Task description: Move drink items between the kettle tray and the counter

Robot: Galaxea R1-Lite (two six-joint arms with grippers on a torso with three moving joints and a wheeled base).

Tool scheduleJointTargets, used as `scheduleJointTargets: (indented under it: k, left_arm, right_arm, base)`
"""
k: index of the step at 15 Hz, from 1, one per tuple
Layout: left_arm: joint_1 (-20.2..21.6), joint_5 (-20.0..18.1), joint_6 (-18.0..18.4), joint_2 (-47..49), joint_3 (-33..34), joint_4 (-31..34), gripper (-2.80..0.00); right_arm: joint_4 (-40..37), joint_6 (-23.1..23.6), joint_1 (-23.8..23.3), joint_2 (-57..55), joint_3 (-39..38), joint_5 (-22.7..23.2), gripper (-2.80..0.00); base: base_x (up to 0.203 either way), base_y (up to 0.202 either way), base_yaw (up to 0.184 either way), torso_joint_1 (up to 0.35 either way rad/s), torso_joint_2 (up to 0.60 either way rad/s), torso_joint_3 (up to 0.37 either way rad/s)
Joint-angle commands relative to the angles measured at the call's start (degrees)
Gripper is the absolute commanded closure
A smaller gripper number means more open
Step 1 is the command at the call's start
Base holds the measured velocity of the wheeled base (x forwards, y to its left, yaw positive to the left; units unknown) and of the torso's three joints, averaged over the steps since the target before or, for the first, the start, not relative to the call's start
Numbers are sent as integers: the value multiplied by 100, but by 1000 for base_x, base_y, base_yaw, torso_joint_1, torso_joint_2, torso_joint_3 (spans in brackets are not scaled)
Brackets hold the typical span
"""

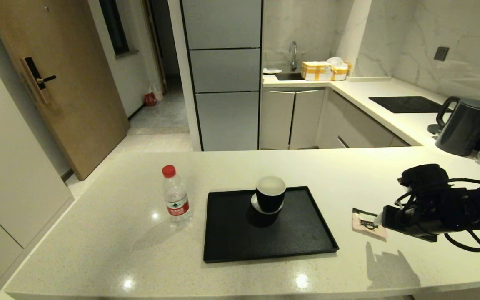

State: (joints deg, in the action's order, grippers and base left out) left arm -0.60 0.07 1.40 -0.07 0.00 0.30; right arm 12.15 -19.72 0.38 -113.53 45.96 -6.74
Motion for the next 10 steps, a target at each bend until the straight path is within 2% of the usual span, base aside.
scheduleJointTargets:
  k: [1, 2, 3, 7, 10]
  left_arm:
    - [6, 1, 0, 7, 0, 4, 0]
    - [5, 1, 0, 7, 0, 1, 0]
    - [7, 1, 0, 7, 0, 5, 0]
    - [7, 1, 0, 7, 0, 0, 0]
    - [-1, 1, 0, 7, 0, 5, 0]
  right_arm:
    - [-13, 39, 57, 798, -206, -3, -280]
    - [-27, 106, 96, 1129, -340, -2, -280]
    - [-41, 173, 161, 1529, -508, -2, 0]
    - [-282, 239, 540, 3010, -1105, -17, 0]
    - [-1508, 121, 696, 4729, -997, -189, 0]
  base:
    - [0, 0, 0, 0, 0, 0]
    - [0, 0, 0, 0, 0, 0]
    - [0, 0, 0, 0, 0, 0]
    - [0, 0, 0, 0, 0, 0]
    - [0, 0, 0, 0, 0, 0]
